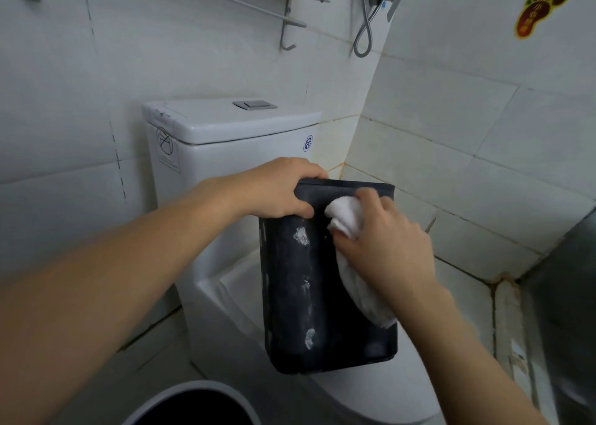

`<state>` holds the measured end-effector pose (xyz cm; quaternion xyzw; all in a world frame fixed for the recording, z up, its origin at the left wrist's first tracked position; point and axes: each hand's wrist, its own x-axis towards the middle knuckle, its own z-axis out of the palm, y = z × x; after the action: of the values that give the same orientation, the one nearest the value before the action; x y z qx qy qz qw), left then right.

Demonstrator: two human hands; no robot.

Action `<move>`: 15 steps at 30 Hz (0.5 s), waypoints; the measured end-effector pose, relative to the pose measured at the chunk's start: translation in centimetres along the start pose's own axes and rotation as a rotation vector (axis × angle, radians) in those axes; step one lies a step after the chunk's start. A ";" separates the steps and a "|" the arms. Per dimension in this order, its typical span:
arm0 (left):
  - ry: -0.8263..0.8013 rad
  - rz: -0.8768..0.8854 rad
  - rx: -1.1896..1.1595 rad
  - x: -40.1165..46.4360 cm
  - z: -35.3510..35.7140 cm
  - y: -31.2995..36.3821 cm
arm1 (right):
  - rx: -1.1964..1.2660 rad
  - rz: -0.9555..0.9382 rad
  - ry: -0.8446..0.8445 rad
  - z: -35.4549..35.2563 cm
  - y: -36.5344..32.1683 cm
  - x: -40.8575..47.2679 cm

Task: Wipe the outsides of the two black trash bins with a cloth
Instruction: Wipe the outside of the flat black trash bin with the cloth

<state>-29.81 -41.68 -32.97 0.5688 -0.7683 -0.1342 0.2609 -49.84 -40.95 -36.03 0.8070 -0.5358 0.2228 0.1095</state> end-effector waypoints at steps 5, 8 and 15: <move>0.008 -0.001 -0.002 0.1 0.1 0.2 | -0.009 0.068 0.034 -0.8 0.6 0.5; 0.012 0.007 0.005 0.2 0.2 0.5 | -0.085 -0.023 -0.014 -0.9 -0.6 -1.1; 0.006 0.009 -0.014 -0.1 0.1 0.9 | -0.033 0.008 -0.010 -0.8 -0.3 -1.1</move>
<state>-30.59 -41.34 -32.67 0.5639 -0.7693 -0.1366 0.2676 -50.12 -39.59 -35.86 0.8041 -0.5431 0.2102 0.1193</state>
